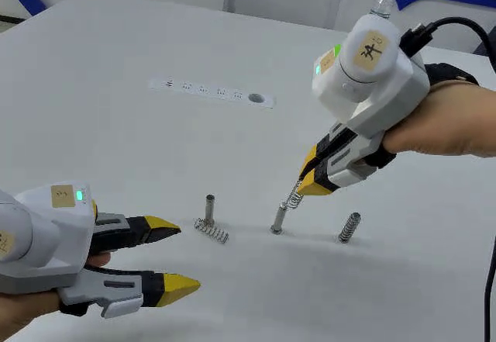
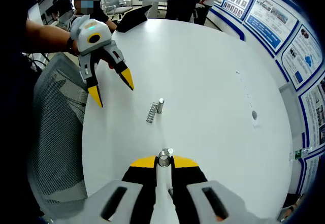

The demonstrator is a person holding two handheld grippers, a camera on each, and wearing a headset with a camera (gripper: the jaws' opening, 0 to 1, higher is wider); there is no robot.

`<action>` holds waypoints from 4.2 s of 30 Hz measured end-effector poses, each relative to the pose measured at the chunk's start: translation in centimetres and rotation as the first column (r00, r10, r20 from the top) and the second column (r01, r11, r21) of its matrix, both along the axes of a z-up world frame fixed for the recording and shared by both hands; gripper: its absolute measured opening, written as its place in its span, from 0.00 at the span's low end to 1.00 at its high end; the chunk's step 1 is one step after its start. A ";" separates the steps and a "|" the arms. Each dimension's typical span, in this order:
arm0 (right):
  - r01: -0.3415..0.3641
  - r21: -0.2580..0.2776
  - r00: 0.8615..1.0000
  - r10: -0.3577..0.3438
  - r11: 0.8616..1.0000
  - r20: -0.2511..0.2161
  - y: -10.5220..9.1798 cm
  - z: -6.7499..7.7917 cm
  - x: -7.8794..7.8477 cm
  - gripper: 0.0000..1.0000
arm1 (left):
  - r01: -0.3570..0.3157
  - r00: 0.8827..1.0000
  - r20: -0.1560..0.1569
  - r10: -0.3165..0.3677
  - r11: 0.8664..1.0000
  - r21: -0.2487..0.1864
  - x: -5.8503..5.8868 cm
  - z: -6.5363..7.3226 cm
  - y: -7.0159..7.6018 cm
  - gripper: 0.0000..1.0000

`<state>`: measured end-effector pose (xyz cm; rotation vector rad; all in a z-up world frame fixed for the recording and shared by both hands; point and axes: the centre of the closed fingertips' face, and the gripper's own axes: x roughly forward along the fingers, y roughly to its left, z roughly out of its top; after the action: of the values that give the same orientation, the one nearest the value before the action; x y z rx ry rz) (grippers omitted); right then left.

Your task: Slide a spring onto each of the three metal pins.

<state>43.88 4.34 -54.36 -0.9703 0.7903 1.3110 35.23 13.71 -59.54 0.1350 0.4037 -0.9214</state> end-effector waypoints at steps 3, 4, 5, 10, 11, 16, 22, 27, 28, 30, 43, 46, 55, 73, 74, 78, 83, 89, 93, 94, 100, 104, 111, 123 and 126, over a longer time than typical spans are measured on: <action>0.008 0.000 1.000 -0.008 1.000 -0.005 0.1 -0.4 0.4 0.12 | -0.004 1.000 -0.002 0.004 1.000 0.000 0.0 -0.1 0.1 0.48; 0.008 -0.002 1.000 -0.008 1.000 -0.003 0.1 -0.5 0.5 0.12 | -0.004 1.000 -0.003 0.004 1.000 0.000 0.0 -0.1 0.2 0.48; 0.008 -0.004 1.000 -0.008 1.000 -0.003 0.1 -0.6 0.6 0.12 | -0.005 1.000 -0.003 0.005 1.000 0.000 0.0 -0.1 0.2 0.48; 0.009 -0.010 1.000 -0.009 1.000 -0.016 0.3 -1.1 0.8 0.12 | -0.006 1.000 -0.005 0.006 1.000 0.000 0.0 -0.1 0.3 0.49; 0.008 -0.010 1.000 -0.008 1.000 -0.016 0.4 -1.2 0.8 0.12 | -0.006 1.000 -0.005 0.006 1.000 0.000 0.0 -0.1 0.3 0.49; 0.006 -0.013 1.000 -0.006 1.000 -0.026 0.7 -1.5 0.7 0.12 | -0.008 1.000 -0.005 0.008 1.000 0.001 0.1 -0.1 0.3 0.49; 0.006 -0.029 1.000 -0.007 1.000 -0.030 0.5 -1.9 1.0 0.12 | -0.009 1.000 -0.009 0.009 1.000 0.003 0.1 -0.2 0.4 0.49; 0.007 -0.033 0.999 -0.008 0.999 -0.033 0.5 -2.2 1.1 0.12 | -0.011 1.000 -0.012 0.011 1.000 0.004 0.1 -0.3 0.4 0.49; 0.008 -0.033 0.999 -0.009 0.999 -0.035 0.5 -2.2 1.1 0.12 | -0.011 1.000 -0.012 0.011 1.000 0.005 0.1 -0.3 0.5 0.49; 0.006 -0.034 0.999 -0.008 0.999 -0.037 0.6 -2.3 1.1 0.12 | -0.011 1.000 -0.013 0.011 1.000 0.005 0.2 -0.3 0.5 0.49; 0.007 -0.082 0.999 -0.010 0.997 -0.043 0.5 -4.2 1.2 0.12 | -0.012 1.000 -0.017 0.012 1.000 0.007 0.0 -0.5 0.5 0.49; 0.013 -0.096 0.999 -0.017 0.995 -0.048 0.5 -5.0 1.4 0.12 | -0.012 1.000 -0.017 0.012 1.000 0.007 0.0 -0.5 0.5 0.49; 0.030 -0.110 0.998 -0.037 0.993 -0.060 0.9 -6.9 1.9 0.12 | -0.012 1.000 -0.019 0.012 1.000 0.008 0.0 -0.6 0.4 0.49; 0.063 -0.100 0.996 -0.070 0.993 -0.063 0.8 -8.2 2.1 0.15 | -0.019 1.000 -0.018 0.019 1.000 0.009 -0.1 -0.5 0.6 0.49; 0.066 -0.095 0.996 -0.072 0.993 -0.062 0.9 -7.9 2.1 0.15 | -0.018 1.000 -0.018 0.018 1.000 0.009 -0.1 -0.5 0.6 0.49; 0.066 -0.080 0.997 -0.070 0.995 -0.045 1.1 -7.1 2.0 0.16 | -0.015 1.000 -0.014 0.016 1.000 0.011 0.0 -0.4 0.5 0.49; 0.069 -0.035 0.997 -0.070 0.997 -0.012 2.2 -5.4 1.7 0.16 | -0.014 1.000 -0.013 0.014 1.000 0.013 0.0 -0.4 0.4 0.49; 0.074 0.023 0.996 -0.073 0.997 -0.044 4.4 -5.1 0.8 0.16 | -0.009 1.000 -0.014 0.009 1.000 0.018 -0.1 -0.3 0.3 0.49; 0.076 0.033 0.996 -0.074 0.997 -0.054 5.5 -5.8 0.2 0.16 | -0.011 1.000 -0.012 0.012 1.000 0.017 -0.1 -0.2 0.4 0.49; 0.078 0.034 0.996 -0.076 0.996 -0.057 5.7 -6.0 0.1 0.16 | -0.012 1.000 -0.012 0.012 1.000 0.017 -0.1 -0.2 0.5 0.49; 0.099 0.050 0.992 -0.095 0.994 -0.081 6.8 -7.4 -0.5 0.16 | -0.016 1.000 -0.016 0.016 1.000 0.018 -0.3 -0.3 0.6 0.48; 0.130 0.062 0.987 -0.123 0.990 -0.105 7.1 -8.4 -0.6 0.16 | -0.020 1.000 -0.016 0.020 1.000 0.016 -0.3 -0.3 0.6 0.48; 0.161 0.070 0.980 -0.152 0.984 -0.126 7.8 -9.8 -0.9 0.16 | -0.019 1.000 -0.018 0.020 1.000 0.018 -0.3 -0.5 0.7 0.48; 0.195 0.055 0.973 -0.186 0.979 -0.140 8.6 -11.6 -1.2 0.16 | -0.031 0.999 -0.021 0.031 0.999 0.014 -0.4 -0.5 0.9 0.48; 0.199 0.044 0.971 -0.191 0.979 -0.141 8.6 -12.0 -1.2 0.16 | -0.034 0.999 -0.021 0.034 0.999 0.015 -0.4 -0.6 1.0 0.48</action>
<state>42.67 12.97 -66.35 -0.7426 0.9234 1.2305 34.82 14.69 -60.11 0.1315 0.4313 -0.8875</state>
